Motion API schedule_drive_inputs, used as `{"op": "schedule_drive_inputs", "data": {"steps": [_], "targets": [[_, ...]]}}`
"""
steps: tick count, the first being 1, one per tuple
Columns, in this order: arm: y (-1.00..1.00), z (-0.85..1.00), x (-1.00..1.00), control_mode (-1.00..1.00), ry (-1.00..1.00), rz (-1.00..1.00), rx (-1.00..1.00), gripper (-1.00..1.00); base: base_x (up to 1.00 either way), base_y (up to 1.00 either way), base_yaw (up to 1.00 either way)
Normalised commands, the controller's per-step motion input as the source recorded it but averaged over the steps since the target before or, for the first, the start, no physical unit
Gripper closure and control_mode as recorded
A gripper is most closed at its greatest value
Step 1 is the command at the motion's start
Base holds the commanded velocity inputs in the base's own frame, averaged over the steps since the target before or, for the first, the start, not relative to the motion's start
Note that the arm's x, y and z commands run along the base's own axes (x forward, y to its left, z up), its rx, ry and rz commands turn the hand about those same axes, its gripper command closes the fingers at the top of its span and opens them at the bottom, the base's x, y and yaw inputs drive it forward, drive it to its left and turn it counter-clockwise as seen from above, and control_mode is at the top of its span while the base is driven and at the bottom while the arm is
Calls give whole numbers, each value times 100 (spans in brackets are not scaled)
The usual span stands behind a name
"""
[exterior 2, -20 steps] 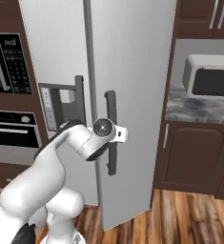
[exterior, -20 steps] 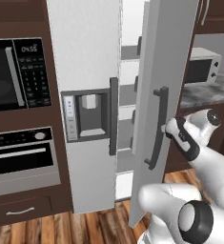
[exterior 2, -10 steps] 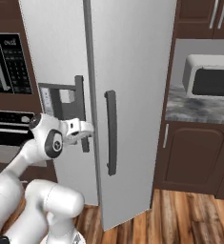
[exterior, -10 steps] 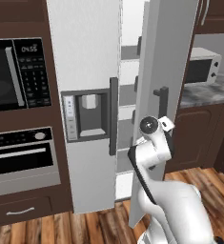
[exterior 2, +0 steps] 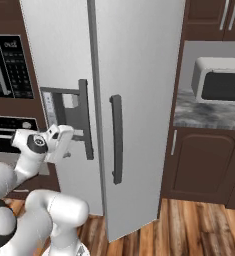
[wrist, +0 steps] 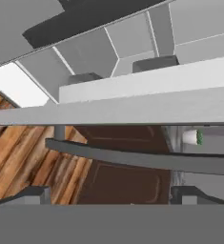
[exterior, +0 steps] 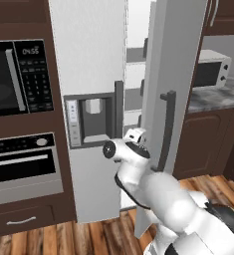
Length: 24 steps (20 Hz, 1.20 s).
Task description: Place one of the steaks on the plate and the other in the bowl. Then place the bowl in the fridge.
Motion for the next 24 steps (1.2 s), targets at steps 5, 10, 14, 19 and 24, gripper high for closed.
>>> {"op": "schedule_drive_inputs", "data": {"steps": [5,10,14,19,24], "targets": [[26,8,81,-100,40,2,-23,-100,0,0,0],[-60,-41,73,-100,23,-12,-21,-100,0,0,0],[-83,-8,86,-100,31,-1,-11,-100,0,0,0],[-2,0,64,-100,43,7,-7,-100,0,0,0],[-43,0,-24,-100,8,0,-5,-100,0,0,0]]}}
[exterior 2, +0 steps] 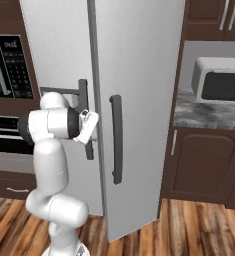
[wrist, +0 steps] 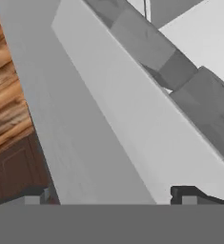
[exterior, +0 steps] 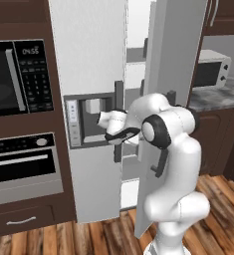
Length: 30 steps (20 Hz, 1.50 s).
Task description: Place one of the steaks on the plate and the other in the bowl. Then place the bowl in the fridge.
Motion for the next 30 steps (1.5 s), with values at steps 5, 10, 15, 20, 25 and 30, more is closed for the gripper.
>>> {"op": "schedule_drive_inputs", "data": {"steps": [5,10,15,20,25,30], "targets": [[-88,2,-90,-100,0,-1,-4,-100,0,0,0],[-100,32,-100,-100,-8,0,0,-100,0,0,0],[-100,24,-100,-100,-12,-4,0,-100,0,0,0],[-100,8,-100,-100,-25,-1,1,-100,0,0,0],[-100,1,-100,-100,-31,0,5,-100,0,0,0],[-100,20,-49,-100,-17,-15,12,-100,0,0,0]]}}
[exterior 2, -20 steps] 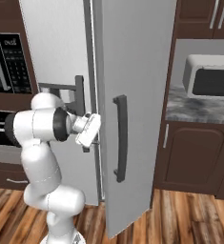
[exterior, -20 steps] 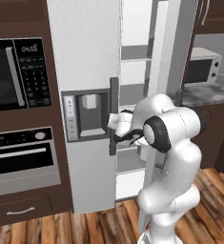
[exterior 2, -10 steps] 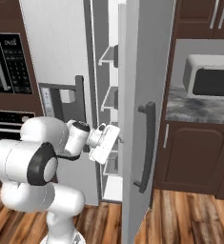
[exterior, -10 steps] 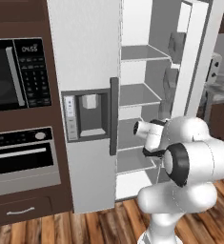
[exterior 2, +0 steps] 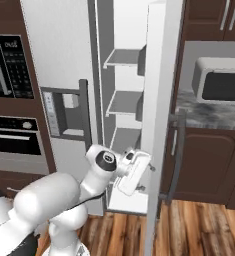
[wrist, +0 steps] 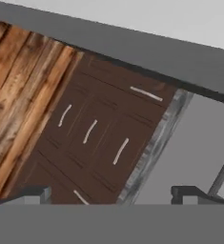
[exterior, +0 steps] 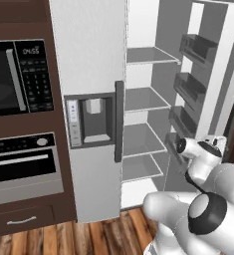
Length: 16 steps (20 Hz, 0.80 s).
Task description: Place one of the steaks on the plate and the other in the bowl. Then place the bowl in the fridge.
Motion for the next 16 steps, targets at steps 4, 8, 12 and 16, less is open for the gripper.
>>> {"op": "schedule_drive_inputs", "data": {"steps": [4,8,12,16], "targets": [[-41,29,-71,-100,-27,-7,23,-100,0,0,0],[100,7,-71,-100,-45,-9,27,-100,0,0,0],[100,2,-62,-100,-38,-19,24,-100,0,0,0],[100,-14,14,-100,-11,-27,13,-100,0,0,0]]}}
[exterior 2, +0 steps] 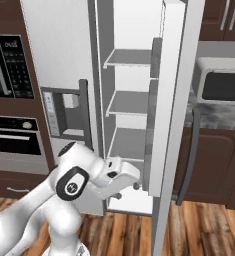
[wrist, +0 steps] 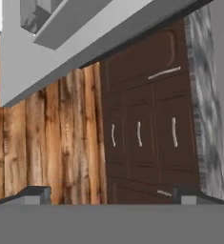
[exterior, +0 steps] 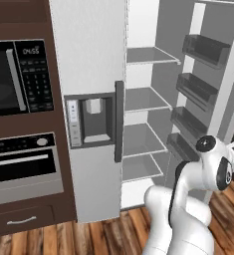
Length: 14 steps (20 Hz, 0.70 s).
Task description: Place one of the steaks on the plate and the other in the bowl. Then place the bowl in the fridge.
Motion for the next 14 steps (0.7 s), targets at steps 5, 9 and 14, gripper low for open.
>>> {"op": "schedule_drive_inputs", "data": {"steps": [5,9,14], "targets": [[100,-21,27,-100,-4,-21,42,-100,0,0,0],[100,-48,29,-100,-5,-16,58,-100,0,0,0],[100,-20,23,-100,-15,-10,50,-100,0,0,0]]}}
